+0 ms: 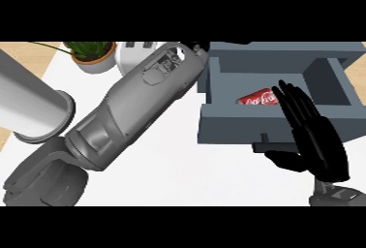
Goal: Pick up the can, place it into the drawer and close the drawer
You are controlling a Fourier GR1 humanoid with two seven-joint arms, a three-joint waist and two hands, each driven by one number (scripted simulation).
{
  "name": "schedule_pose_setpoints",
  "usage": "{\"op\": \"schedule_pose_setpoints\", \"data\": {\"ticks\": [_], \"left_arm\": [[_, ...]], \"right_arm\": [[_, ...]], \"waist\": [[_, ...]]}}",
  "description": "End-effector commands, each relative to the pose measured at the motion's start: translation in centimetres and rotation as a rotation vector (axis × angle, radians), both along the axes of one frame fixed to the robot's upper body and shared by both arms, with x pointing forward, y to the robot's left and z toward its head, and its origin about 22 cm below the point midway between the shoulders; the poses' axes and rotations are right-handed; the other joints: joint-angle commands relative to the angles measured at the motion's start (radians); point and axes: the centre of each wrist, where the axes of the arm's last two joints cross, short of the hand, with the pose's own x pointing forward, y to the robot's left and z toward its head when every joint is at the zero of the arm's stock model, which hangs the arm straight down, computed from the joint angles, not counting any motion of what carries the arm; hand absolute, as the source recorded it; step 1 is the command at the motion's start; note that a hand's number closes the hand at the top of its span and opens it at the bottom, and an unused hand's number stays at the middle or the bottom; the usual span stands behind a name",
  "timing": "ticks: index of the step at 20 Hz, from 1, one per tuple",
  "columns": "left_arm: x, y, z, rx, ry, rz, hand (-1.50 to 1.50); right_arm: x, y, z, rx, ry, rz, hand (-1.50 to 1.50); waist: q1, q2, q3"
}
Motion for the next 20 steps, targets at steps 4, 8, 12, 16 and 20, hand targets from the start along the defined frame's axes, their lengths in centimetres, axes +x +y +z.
{"op": "schedule_pose_setpoints", "data": {"ticks": [4,8,12,16,20], "left_arm": [[0.1,2.9,0.8,0.014,-0.001,0.021,-1.50],[-0.5,3.6,3.1,0.008,0.012,0.015,-1.50],[-0.8,7.2,0.6,0.022,0.012,0.011,-1.50],[-0.4,8.9,3.8,-0.007,0.021,0.020,-1.50],[-1.0,9.2,2.2,0.011,0.037,0.013,-1.50]], "right_arm": [[3.8,1.4,-4.1,-0.003,-0.001,-0.036,-1.50],[5.4,1.1,-5.7,-0.036,-0.007,-0.082,-1.50],[6.8,-1.3,-7.2,-0.062,-0.008,-0.127,-1.50],[8.5,0.9,-8.6,-0.110,-0.006,-0.124,-1.50],[10.9,0.9,-8.2,-0.132,-0.055,-0.160,-1.50]], "waist": [[0.021,-0.004,0.000],[0.022,-0.005,0.000],[0.045,-0.004,0.000],[0.046,0.003,0.001],[0.050,0.009,0.001]]}}
